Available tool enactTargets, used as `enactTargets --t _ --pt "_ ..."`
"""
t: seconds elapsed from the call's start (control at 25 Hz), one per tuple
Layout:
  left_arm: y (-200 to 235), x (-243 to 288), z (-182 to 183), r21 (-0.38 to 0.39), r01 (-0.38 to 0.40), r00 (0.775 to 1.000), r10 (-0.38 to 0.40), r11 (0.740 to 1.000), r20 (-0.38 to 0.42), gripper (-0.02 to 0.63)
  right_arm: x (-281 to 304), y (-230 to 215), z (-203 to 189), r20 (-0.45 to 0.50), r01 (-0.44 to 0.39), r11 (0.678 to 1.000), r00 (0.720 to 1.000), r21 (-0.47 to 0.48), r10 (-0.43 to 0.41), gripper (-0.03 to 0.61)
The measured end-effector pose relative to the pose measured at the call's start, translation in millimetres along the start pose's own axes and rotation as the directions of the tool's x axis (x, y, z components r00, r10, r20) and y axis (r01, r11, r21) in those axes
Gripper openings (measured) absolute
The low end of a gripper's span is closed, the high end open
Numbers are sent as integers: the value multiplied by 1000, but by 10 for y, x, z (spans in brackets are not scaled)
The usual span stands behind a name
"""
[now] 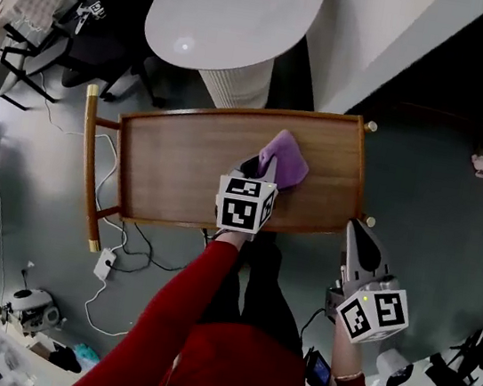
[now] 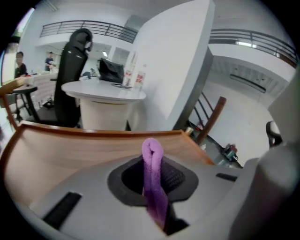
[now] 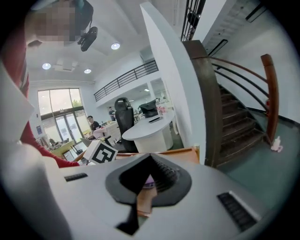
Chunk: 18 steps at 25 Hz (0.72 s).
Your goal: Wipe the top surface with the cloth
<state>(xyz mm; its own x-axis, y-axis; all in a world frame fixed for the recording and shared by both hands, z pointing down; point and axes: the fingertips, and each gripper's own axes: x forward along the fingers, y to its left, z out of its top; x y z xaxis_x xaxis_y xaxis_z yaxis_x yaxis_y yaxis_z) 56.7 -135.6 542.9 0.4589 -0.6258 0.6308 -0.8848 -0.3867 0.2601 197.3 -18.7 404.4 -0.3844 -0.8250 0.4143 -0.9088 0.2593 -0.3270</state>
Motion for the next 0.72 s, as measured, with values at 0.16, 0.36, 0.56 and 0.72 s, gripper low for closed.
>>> enactTargets --t 0.16,0.36,0.56,0.72 --pt "1071 -463 -63 -41 -197 980 197 980 13 51 439 343 -4 -47 -130 991 991 -34 128 5" --pt "2059 -1116 -273 -69 -395 918 396 916 12 51 733 790 -71 -101 -242 968 967 -67 235 5" --pt "2513 -1512 -413 -64 -518 855 519 853 -13 51 861 1031 -85 -125 -291 952 952 -93 279 5" --pt "2572 -1668 -449 -40 -554 832 554 831 -15 51 794 1096 -122 -106 -255 962 964 -99 245 5"
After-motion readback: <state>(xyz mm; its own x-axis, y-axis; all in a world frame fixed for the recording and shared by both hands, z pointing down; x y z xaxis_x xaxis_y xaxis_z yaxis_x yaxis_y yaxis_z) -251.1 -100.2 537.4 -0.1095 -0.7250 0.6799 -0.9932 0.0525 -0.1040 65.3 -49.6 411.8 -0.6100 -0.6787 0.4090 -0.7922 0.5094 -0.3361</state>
